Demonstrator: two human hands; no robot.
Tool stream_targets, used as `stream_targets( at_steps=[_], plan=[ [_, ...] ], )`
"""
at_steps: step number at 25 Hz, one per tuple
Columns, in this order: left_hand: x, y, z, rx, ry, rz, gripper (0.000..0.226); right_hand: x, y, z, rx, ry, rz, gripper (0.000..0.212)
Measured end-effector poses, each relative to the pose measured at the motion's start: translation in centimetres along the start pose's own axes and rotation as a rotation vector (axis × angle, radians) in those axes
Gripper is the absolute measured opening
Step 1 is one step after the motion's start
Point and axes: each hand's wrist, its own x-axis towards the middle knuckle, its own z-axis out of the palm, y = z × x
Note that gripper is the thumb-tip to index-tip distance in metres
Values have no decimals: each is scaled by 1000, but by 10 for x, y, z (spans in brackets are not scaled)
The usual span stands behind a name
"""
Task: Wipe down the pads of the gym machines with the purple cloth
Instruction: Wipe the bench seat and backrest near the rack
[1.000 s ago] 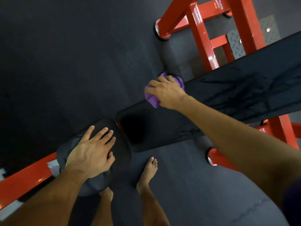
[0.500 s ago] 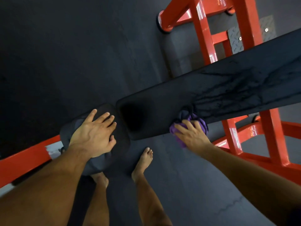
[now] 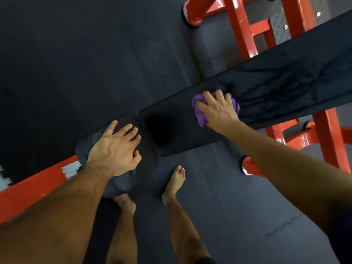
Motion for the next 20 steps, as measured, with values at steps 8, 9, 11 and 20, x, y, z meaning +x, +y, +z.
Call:
stream_targets(
  at_steps=[8, 9, 11, 20],
  plan=[
    [4, 0, 4, 31, -10, 19, 66, -61, -18, 15, 53, -60, 66, 69],
    [5, -1, 5, 28, -6, 17, 66, -49, -16, 13, 49, -1, 106, 69],
    [5, 1, 7, 30, 2, 16, 66, -44, -17, 18, 79, 79, 145, 65],
    [4, 4, 18, 71, 132, 10, 70, -122, -135, 68, 1507, 377, 1043, 45]
  ],
)
